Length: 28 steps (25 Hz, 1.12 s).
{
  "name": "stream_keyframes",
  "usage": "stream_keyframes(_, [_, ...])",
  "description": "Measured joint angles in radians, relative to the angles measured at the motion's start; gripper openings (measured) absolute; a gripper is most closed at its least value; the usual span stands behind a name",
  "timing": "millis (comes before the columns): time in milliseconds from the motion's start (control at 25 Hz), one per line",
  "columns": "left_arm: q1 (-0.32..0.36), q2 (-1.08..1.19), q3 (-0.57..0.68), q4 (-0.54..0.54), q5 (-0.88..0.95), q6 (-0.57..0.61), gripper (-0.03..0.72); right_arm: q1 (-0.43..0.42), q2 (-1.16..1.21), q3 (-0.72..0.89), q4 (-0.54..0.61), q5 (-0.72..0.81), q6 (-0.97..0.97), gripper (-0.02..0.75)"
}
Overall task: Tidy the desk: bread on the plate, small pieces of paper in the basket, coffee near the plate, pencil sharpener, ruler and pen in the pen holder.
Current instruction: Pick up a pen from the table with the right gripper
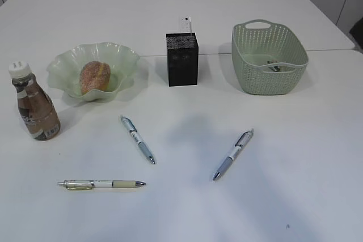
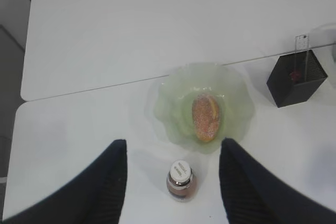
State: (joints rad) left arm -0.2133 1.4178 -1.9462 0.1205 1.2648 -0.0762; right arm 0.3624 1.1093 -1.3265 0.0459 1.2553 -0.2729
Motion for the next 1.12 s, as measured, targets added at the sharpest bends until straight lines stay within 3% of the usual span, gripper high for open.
stream_keyframes(320, [0.0, -0.211, 0.163, 0.002, 0.0, 0.0, 0.393, 0.0, -0.026, 0.0, 0.008, 0.001, 0.0, 0.406])
stream_keyframes(800, [0.0, -0.825, 0.847, 0.065, -0.401, -0.009, 0.364, 0.0, -0.028, 0.0, 0.017, 0.002, 0.0, 0.406])
stream_keyframes(1120, [0.0, -1.105, 1.14, 0.084, -0.496, -0.009, 0.351, 0.0, -0.028, 0.0, 0.049, 0.002, 0.0, 0.406])
